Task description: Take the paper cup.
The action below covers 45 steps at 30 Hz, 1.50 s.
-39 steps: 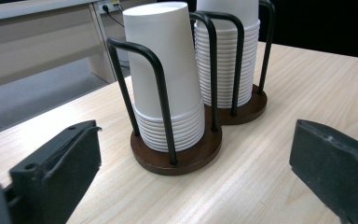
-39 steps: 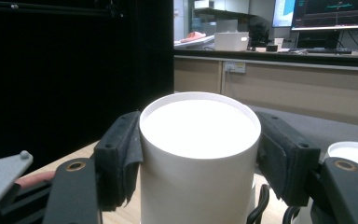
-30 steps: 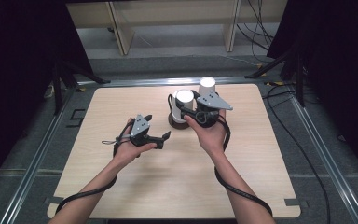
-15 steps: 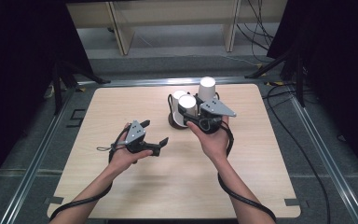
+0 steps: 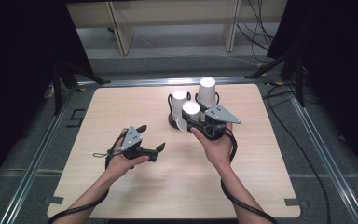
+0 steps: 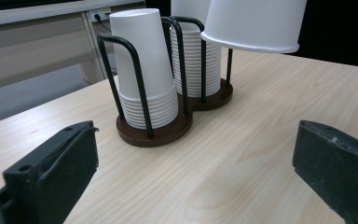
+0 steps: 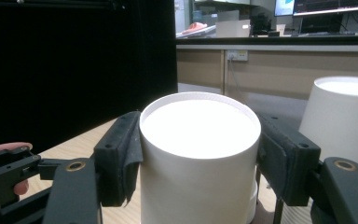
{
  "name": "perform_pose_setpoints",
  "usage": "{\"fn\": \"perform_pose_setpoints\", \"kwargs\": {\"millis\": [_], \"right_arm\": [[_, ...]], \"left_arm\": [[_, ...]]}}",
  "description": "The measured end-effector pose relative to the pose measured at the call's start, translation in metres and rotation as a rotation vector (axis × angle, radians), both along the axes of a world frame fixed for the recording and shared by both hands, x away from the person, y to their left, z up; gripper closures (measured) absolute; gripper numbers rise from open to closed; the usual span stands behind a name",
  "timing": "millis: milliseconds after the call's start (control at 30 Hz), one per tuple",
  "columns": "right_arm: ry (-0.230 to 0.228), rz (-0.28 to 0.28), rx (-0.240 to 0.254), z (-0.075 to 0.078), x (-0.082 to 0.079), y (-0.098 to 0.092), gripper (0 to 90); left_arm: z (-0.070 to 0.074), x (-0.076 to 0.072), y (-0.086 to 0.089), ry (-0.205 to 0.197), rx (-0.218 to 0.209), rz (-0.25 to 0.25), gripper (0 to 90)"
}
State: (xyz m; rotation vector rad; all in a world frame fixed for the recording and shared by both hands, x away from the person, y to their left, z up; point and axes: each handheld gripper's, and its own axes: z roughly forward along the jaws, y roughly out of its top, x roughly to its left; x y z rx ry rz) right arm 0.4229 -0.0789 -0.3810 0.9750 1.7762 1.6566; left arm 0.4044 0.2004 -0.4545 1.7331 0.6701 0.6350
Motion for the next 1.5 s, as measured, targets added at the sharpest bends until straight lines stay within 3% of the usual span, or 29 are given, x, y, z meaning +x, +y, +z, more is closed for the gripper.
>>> {"fn": "perform_pose_setpoints", "kwargs": {"millis": [33, 100, 200, 267, 333, 533, 567, 667, 733, 800, 933, 1000, 1033, 1133, 1167, 1233, 1367, 1400, 1500], "right_arm": [[0.012, 0.004, 0.007, -0.001, -0.001, -0.001, 35.5], [0.016, 0.001, 0.003, -0.002, -0.001, -0.002, 35.5], [0.030, 0.002, 0.015, -0.007, -0.003, -0.007, 35.4], [0.030, 0.000, 0.018, -0.010, -0.004, -0.009, 35.5], [0.045, -0.001, 0.031, -0.012, -0.005, -0.011, 35.4], [0.075, -0.016, 0.046, -0.020, -0.006, -0.018, 35.4], [0.053, -0.022, 0.038, -0.021, -0.005, -0.020, 35.4], [0.095, -0.022, 0.072, -0.024, -0.007, -0.021, 35.4], [0.074, -0.028, 0.058, -0.028, -0.007, -0.024, 35.5], [0.102, -0.031, 0.077, -0.030, -0.009, -0.025, 35.4], [0.109, -0.046, 0.079, -0.036, -0.009, -0.029, 35.5], [0.107, -0.045, 0.075, -0.037, -0.010, -0.032, 35.5], [0.101, -0.050, 0.076, -0.039, -0.009, -0.034, 35.5], [0.111, -0.054, 0.078, -0.041, -0.009, -0.036, 35.5], [0.111, -0.054, 0.078, -0.041, -0.009, -0.036, 35.5], [0.121, -0.054, 0.089, -0.043, -0.010, -0.039, 35.4], [0.129, -0.065, 0.100, -0.044, -0.012, -0.040, 35.5], [0.110, -0.070, 0.085, -0.044, -0.012, -0.041, 35.5], [0.117, -0.069, 0.092, -0.043, -0.012, -0.042, 35.5]], "left_arm": [[-0.002, -0.001, 0.000, -0.008, -0.019, -0.002, 0.0], [-0.001, -0.002, 0.002, 0.001, -0.002, 0.002, 0.0], [-0.003, -0.005, 0.001, -0.014, -0.024, -0.007, 0.0], [-0.003, -0.008, 0.002, -0.009, -0.002, 0.001, 0.0], [-0.005, -0.008, 0.001, -0.013, -0.020, -0.003, 0.0], [-0.009, -0.011, 0.004, -0.003, -0.005, 0.007, 0.0], [-0.010, -0.012, 0.005, -0.003, -0.004, 0.008, 0.0], [-0.013, -0.013, 0.006, -0.001, -0.003, 0.010, 0.0], [-0.015, -0.013, 0.007, 0.001, 0.005, 0.014, 0.0], [-0.016, -0.013, 0.008, 0.002, 0.002, 0.017, 0.0], [-0.018, -0.013, 0.012, 0.008, -0.005, 0.025, 0.0], [-0.019, -0.011, 0.013, 0.004, -0.038, 0.025, 0.0], [-0.019, -0.011, 0.015, 0.013, -0.018, 0.030, 0.0], [-0.019, -0.009, 0.016, 0.014, -0.018, 0.029, 0.0], [-0.020, -0.007, 0.015, 0.010, -0.039, 0.030, 0.0], [-0.018, -0.007, 0.016, 0.015, -0.019, 0.036, 0.0], [-0.016, -0.007, 0.014, 0.011, -0.028, 0.030, 0.0], [-0.017, -0.006, 0.013, 0.006, -0.050, 0.023, 0.0], [-0.016, -0.007, 0.013, 0.013, -0.025, 0.026, 0.0]]}}
